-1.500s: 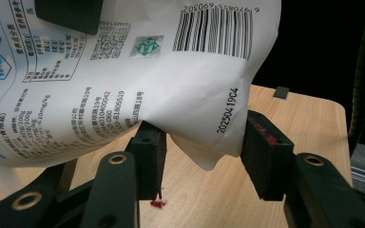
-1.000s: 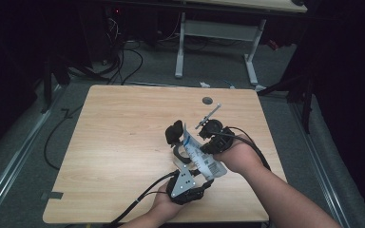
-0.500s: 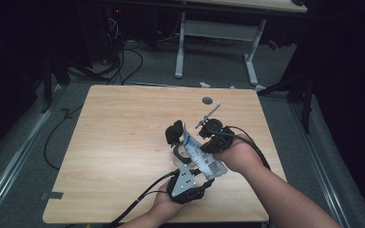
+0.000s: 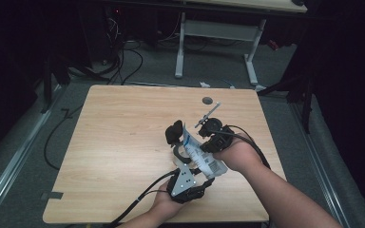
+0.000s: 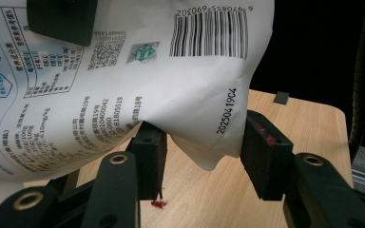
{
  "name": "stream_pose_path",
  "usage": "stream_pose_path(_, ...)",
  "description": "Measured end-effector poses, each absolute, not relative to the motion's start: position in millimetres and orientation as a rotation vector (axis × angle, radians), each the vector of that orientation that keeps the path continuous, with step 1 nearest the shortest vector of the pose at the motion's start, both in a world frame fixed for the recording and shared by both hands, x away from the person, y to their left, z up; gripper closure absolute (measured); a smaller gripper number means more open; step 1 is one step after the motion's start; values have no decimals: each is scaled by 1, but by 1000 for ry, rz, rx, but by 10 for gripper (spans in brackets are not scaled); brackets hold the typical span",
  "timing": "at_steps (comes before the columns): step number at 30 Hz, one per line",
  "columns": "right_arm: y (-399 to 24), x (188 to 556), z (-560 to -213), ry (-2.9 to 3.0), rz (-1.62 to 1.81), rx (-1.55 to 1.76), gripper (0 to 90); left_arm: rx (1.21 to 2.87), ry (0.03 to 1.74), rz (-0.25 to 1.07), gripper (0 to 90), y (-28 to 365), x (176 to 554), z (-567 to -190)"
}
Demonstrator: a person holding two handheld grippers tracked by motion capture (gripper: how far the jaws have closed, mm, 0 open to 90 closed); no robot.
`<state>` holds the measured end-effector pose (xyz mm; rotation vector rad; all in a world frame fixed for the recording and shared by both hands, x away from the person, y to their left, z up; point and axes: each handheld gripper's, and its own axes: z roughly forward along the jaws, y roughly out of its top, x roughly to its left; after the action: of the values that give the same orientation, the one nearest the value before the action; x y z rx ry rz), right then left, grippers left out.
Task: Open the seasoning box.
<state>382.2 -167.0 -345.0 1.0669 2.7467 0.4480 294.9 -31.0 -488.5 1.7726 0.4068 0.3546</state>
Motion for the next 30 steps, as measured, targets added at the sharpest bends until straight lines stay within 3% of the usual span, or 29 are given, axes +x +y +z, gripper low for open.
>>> stream_pose_path(30, -164, 384, -344, 2751, 452, 1064, 899, 1765, 407, 361, 547, -30, 295, -486)
